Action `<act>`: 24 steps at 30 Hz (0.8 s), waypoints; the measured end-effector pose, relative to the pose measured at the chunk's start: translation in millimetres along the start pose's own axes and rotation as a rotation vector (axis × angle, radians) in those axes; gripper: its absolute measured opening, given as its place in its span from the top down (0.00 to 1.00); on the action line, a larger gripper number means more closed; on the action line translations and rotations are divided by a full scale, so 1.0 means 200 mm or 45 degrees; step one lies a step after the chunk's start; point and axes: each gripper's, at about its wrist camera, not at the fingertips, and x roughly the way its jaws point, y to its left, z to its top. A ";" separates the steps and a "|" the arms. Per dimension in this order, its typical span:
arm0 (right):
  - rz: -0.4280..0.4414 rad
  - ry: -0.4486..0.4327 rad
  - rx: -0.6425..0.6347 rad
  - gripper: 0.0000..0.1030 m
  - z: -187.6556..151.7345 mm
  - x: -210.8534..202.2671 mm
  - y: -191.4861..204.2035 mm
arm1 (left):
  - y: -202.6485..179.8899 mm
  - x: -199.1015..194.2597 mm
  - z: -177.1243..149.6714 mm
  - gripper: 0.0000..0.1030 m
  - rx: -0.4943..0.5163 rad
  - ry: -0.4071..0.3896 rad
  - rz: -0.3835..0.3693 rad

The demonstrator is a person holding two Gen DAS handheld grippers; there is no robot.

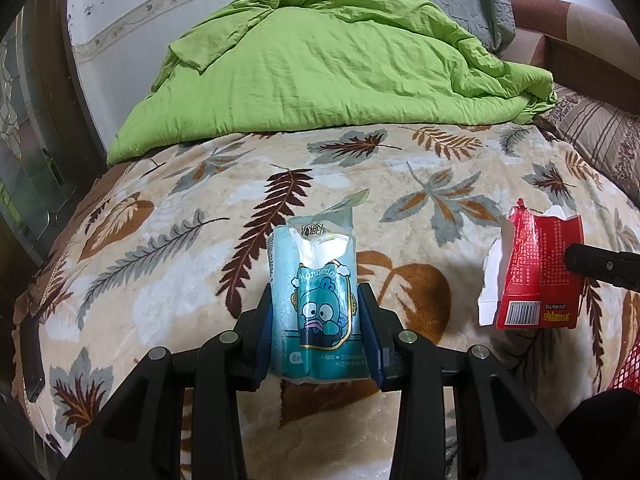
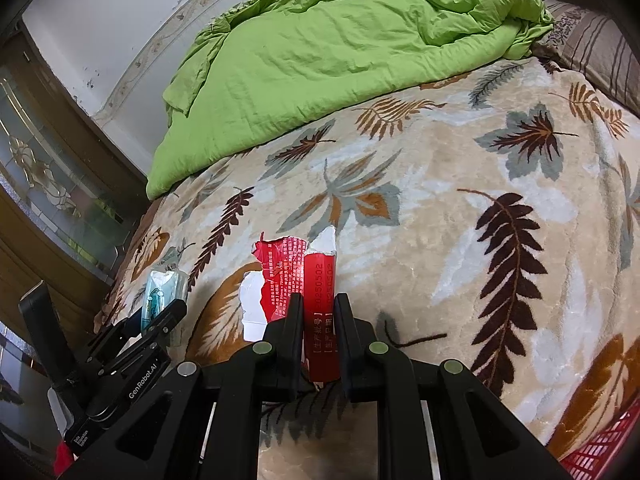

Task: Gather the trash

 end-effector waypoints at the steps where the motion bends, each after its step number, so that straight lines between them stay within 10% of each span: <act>1: -0.001 -0.008 0.006 0.84 0.00 -0.01 0.00 | 0.00 0.00 0.00 0.64 0.003 -0.001 -0.002; 24: -0.036 -0.152 0.159 0.84 -0.11 -0.54 -0.27 | -0.45 -0.30 -0.03 0.64 0.177 -0.023 -0.232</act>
